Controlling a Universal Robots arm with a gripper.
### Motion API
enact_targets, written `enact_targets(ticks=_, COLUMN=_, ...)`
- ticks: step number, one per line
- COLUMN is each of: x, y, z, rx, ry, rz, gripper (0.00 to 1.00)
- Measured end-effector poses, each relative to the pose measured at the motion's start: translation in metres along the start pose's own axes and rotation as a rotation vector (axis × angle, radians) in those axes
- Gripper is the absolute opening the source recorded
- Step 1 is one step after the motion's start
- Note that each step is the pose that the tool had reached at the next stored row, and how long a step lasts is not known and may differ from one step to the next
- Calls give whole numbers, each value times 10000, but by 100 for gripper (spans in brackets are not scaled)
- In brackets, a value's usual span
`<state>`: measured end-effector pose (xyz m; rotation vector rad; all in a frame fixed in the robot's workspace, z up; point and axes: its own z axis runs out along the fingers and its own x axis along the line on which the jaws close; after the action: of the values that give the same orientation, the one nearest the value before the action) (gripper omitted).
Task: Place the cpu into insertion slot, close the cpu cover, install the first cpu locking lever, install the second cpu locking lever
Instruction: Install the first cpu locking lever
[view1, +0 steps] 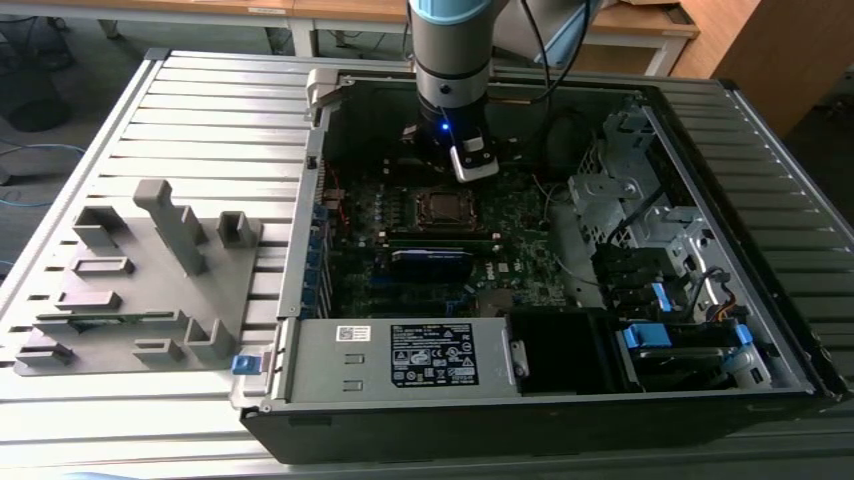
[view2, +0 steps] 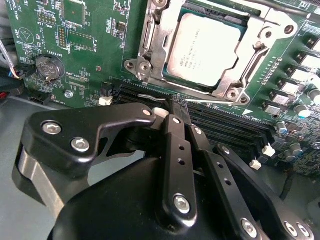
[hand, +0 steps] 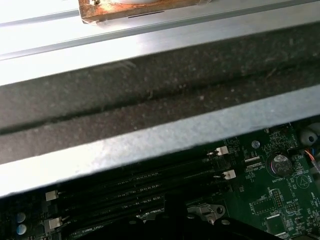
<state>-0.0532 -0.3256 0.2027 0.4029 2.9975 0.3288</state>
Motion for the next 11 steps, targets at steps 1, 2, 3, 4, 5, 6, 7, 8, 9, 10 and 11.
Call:
enact_targets(ticks=1, x=0, y=0, z=0, rx=0, ry=0, rz=1, gripper=11)
enact_targets(ticks=2, x=0, y=0, z=1, rx=-2, ry=-1, rz=1, gripper=11)
enact_targets(ticks=3, x=0, y=0, z=1, rx=-1, ry=-1, rz=0, gripper=11)
enact_targets(ticks=4, x=0, y=1, z=2, rx=-2, ry=-1, rz=0, gripper=11)
enact_targets(ticks=5, x=1, y=2, z=3, rx=-5, ry=-3, rz=1, gripper=11)
enact_targets(ticks=6, x=2, y=4, z=4, rx=-5, ry=-3, rz=1, gripper=11)
enact_targets(ticks=7, x=2, y=6, z=5, rx=-3, ry=-2, rz=1, gripper=11)
enact_targets(ticks=8, x=3, y=8, z=5, rx=-4, ry=-2, rz=1, gripper=11)
enact_targets(ticks=9, x=4, y=11, z=7, rx=-5, ry=-2, rz=2, gripper=11)
enact_targets(ticks=10, x=4, y=12, z=8, rx=-12, ry=1, rz=1, gripper=11)
enact_targets(ticks=11, x=5, y=12, z=9, rx=-25, ry=4, rz=3, gripper=11)
